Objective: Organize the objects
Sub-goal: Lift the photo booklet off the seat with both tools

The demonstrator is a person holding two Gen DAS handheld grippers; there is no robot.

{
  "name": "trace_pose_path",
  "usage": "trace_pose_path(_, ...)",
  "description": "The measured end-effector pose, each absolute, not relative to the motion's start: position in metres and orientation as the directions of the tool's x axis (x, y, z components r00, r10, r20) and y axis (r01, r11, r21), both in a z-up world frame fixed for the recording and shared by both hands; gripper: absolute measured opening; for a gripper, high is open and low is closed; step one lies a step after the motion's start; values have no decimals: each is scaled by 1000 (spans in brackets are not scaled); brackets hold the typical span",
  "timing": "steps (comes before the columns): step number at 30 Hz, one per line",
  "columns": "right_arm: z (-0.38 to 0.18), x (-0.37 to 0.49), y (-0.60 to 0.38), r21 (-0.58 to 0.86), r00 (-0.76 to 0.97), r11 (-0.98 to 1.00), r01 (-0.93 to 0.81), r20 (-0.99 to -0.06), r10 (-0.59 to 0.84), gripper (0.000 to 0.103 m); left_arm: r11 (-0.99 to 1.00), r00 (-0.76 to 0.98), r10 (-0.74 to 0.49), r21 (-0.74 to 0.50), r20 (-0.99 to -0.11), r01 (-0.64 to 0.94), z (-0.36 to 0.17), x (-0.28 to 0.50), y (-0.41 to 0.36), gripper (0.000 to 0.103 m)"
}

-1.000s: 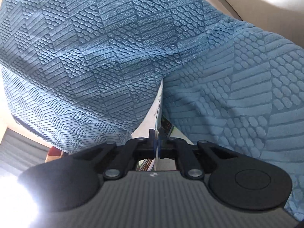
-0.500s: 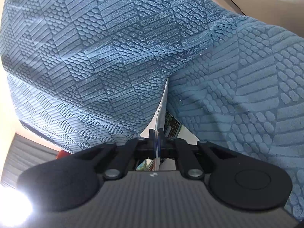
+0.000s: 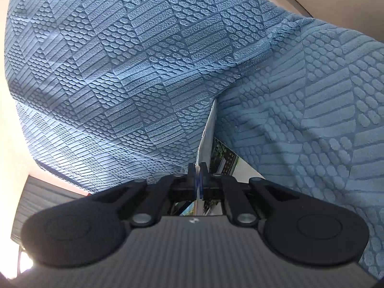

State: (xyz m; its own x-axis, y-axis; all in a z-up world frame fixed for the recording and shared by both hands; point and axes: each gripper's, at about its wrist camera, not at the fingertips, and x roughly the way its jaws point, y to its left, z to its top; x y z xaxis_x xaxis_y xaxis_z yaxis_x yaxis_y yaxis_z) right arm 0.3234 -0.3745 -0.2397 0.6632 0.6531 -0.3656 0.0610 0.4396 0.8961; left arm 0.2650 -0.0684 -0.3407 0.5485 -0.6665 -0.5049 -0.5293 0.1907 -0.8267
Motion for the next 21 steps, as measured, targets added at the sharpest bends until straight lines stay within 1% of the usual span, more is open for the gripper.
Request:
trace_pose_path(2,-238,324,-371,885,654,462,54,-381,653,5,215,547,-655,-823,-521,-527,-339,264,-66,47)
trace_pose_path(6,-236,322,-369,875,648,482,53,-397,650,5,242,549,-642,-821,-535,-517,-334,264,-63,38)
trace_pose_path(11,-235,318,-363,866,647,499,42,-404,647,5,286,546,-623,-813,-560,-507,-326,266,-60,35)
trace_pose_path(13,-233,316,-359,859,646,510,32,-407,646,5,301,542,-623,-812,-564,-500,-322,266,-57,32)
trace_pose_path(15,-232,314,-358,860,646,509,33,-407,646,5,306,547,-621,-816,-562,-490,-319,266,-55,27)
trace_pose_path(21,-220,308,-353,844,647,536,5,-412,642,5,360,548,-604,-812,-578,-460,-303,260,-50,23)
